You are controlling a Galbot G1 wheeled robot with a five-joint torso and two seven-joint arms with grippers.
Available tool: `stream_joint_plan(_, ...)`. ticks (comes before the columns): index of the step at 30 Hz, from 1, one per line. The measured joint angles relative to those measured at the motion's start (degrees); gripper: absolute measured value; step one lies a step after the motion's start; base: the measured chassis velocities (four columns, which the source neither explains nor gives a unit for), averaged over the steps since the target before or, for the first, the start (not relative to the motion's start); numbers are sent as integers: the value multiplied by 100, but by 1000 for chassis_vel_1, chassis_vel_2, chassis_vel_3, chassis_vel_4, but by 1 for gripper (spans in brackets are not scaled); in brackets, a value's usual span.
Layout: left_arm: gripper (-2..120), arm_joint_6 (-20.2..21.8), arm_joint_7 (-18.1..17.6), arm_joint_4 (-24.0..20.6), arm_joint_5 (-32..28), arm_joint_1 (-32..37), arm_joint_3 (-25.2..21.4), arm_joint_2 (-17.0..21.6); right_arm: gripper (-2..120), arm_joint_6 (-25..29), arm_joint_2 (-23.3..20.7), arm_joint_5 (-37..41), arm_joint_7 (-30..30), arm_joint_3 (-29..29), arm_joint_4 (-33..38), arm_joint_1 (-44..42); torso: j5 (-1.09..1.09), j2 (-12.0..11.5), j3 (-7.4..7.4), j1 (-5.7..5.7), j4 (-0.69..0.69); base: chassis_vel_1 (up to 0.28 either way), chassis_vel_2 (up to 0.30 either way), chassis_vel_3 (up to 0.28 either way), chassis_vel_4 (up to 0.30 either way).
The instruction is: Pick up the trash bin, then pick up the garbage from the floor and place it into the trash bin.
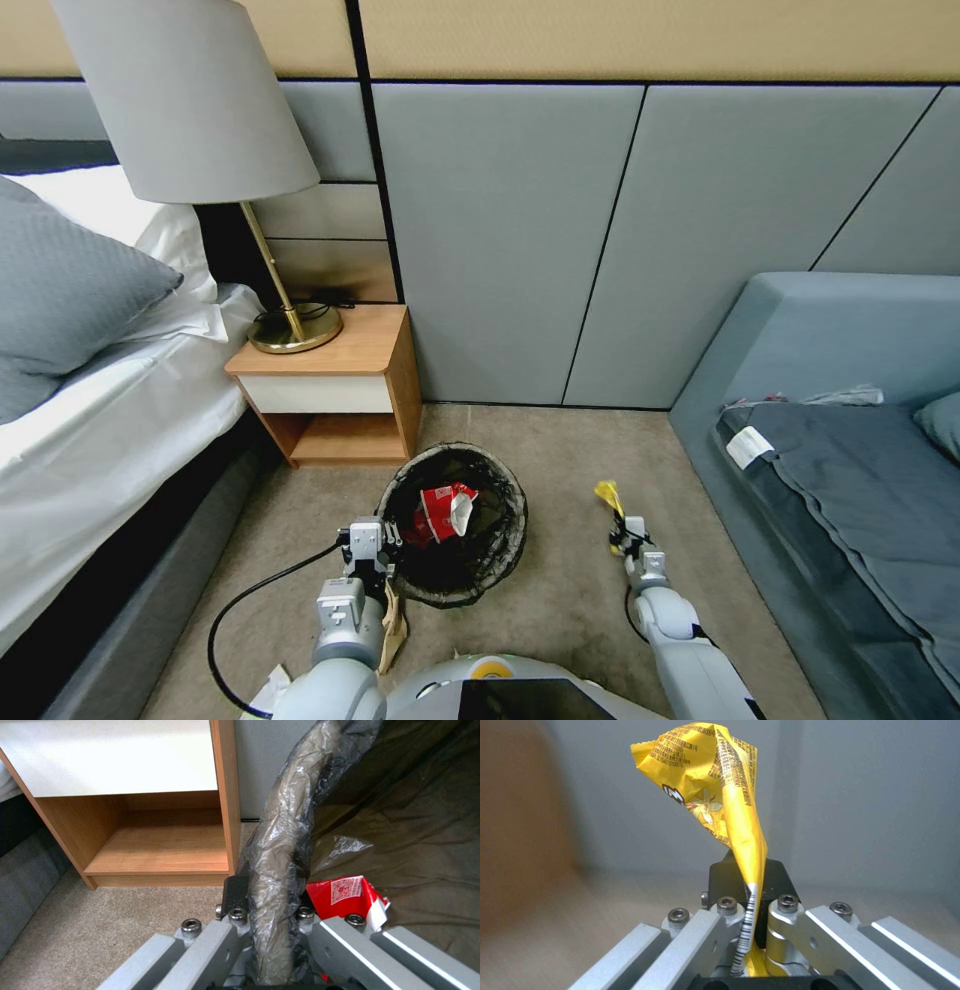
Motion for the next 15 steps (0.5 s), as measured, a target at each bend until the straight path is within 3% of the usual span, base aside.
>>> stream_joint_plan(1,0,0,0,0,0,0,0,0,0,0,0,0,0,0,0,0,0,0,0,0,0,0,0,0,0)
stream_joint_plan(3,0,1,-2,23,4,1,22,5,0,155,15,112,-322,-180,790,-104,2,0,0,0,0,0,0,0,0)
stream_joint_plan(8,0,15,-9,33,8,4,69,14,0,428,-103,264,-1043,-448,1824,-348,3,0,0,0,-1,0,0,0,0)
stream_joint_plan(15,0,43,7,28,8,-13,73,54,0,572,-395,375,-1928,-895,2538,-670,4,0,0,0,-3,0,0,0,0)
